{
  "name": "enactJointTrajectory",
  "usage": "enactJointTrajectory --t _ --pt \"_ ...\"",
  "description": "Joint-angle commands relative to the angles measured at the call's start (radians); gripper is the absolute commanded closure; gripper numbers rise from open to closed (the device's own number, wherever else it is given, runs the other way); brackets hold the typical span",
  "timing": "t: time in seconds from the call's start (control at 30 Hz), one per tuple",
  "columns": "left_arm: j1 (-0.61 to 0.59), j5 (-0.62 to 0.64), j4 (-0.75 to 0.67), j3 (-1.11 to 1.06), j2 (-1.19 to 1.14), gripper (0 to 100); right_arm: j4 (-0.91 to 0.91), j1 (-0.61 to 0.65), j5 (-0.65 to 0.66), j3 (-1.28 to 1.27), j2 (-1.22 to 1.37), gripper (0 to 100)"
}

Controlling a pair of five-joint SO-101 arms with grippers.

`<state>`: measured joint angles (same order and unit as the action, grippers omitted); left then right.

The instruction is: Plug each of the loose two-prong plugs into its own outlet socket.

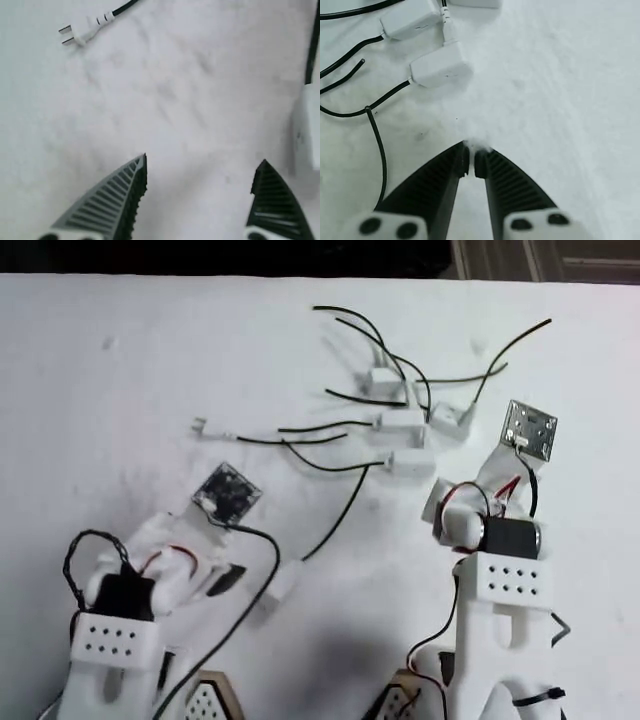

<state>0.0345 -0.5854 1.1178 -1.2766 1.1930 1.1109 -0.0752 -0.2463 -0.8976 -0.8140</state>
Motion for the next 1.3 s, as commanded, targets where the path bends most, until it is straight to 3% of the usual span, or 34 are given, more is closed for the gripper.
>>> enactJointTrajectory --t 0.0,0.17,0.3,0.47,0.67,0.83,1.0,1.13,1.27 --pt "0.13 0.107 0.123 0.146 -0.005 67 -0.039 -0.004 -0.006 -0.008 0.002 97.8" --pt "0.315 0.152 0.152 0.143 -0.007 67 -0.074 -0.004 -0.008 -0.029 0.001 97.8" --pt "0.36 0.149 0.063 0.038 -0.007 67 -0.074 -0.004 -0.009 -0.029 0.001 97.8" --pt "0.283 0.143 -0.112 -0.092 -0.012 67 -0.074 -0.004 -0.008 -0.029 0.001 97.8" --pt "0.125 0.044 -0.166 -0.104 -0.012 67 -0.074 -0.004 -0.008 -0.029 0.002 97.8" --pt "0.03 0.038 -0.215 -0.104 -0.012 67 -0.074 -0.004 -0.008 -0.029 0.002 97.8" --pt "0.028 0.035 -0.219 -0.103 -0.007 66 -0.073 -0.004 -0.008 -0.029 0.002 97.8" --pt "0.038 -0.089 -0.218 -0.097 -0.007 66 -0.071 -0.004 -0.008 -0.029 0.002 97.8" --pt "0.061 -0.117 -0.212 -0.097 -0.013 63 -0.07 0.024 -0.005 -0.032 0.002 97.8"
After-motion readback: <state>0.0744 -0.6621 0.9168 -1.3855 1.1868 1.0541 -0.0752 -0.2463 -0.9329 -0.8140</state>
